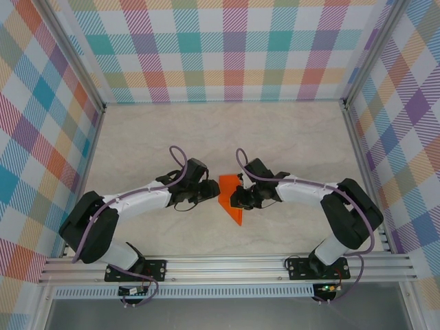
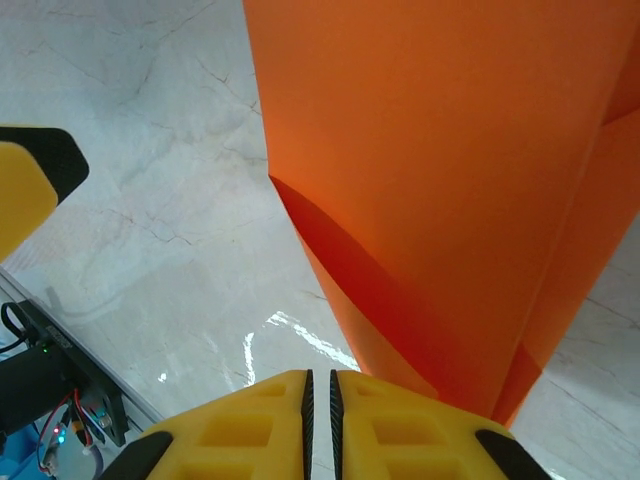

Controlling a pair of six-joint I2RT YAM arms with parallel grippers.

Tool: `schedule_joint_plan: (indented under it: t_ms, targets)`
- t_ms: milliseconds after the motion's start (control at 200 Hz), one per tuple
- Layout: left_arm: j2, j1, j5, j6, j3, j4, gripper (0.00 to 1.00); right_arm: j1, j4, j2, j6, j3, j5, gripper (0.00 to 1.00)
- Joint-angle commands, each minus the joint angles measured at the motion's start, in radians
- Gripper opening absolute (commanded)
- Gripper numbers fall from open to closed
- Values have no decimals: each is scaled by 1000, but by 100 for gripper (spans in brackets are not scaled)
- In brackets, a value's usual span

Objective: Fold a paper plane with a square sheet of paper (pick it up from the middle)
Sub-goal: Fold the wing for the fifth time at the center of the table.

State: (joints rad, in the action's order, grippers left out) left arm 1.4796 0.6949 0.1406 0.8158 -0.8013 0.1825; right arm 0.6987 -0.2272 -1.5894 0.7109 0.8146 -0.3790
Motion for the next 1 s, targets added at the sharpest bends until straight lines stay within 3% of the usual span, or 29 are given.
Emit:
schedule_joint_plan:
  t_ms: [0,495,995]
  targets:
    - [23,-9,37,6,6,-21,48,-16,24,-16,-3,12,3,15]
    - [91,14,93,3,-36,-45,51,-106,212,-45,44,-146,-74,15]
    - [207,57,130,43,-92,-77,52,-137,255,-38,42,-199,-87,16]
